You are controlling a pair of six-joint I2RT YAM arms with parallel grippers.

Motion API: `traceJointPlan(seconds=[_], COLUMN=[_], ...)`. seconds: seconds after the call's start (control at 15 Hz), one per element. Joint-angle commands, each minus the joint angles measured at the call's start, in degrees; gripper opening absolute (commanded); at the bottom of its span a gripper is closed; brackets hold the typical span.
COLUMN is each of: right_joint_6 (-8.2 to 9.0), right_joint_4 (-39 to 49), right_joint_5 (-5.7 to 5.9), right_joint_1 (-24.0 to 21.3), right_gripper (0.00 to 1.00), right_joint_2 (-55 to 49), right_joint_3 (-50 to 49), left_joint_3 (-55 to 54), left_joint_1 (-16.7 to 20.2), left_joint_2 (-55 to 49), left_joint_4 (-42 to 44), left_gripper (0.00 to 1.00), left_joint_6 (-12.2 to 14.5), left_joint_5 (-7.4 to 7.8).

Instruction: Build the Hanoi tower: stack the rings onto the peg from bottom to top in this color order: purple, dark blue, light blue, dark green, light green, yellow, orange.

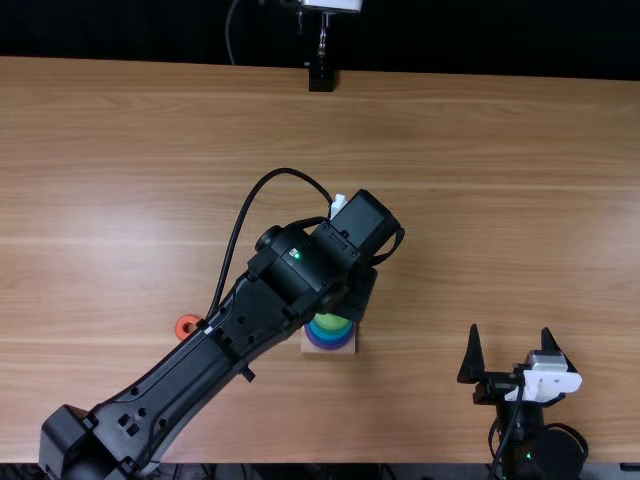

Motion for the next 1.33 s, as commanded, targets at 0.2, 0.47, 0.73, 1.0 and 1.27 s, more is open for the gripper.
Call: traceJointPlan(seconds=[0.2,0.47,0.73,1.0,1.27], right_joint_6=[-0.08,-0.08,-0.08,-0.08,-0.08], right_joint_4=[0.03,-0.07,-0.07,-0.07,-0.07], right_joint_5=[0.01,0.01,0.01,0.01,0.01], right_joint_1=[-0.34,-0.34,-0.34,-0.34,-0.34], right_gripper=[1.0,1.0,1.0,1.0,1.0], right_joint_2=[-0.69,-0.69,-0.69,-0.69,-0.69], right_joint_3=[-0.9,-0.9,-0.9,-0.9,-0.9], left_joint_3=[1.97,1.71,1.53,0.39,-1.11], left_joint_1=[-0.07,-0.25,-1.22,-1.04,-0.86], left_joint_2=[-0.01,-1.06,-3.09,-4.67,-4.84], left_joint_4=[-0.77,-0.77,-0.77,-0.77,-0.77], left_gripper=[0.0,0.0,0.0,0.0,0.0], left_joint_6=[-0.59,-0.59,-0.8,-1.43,-1.43], left_joint_5=[-0.6,-0.6,-0.6,-0.6,-0.6])
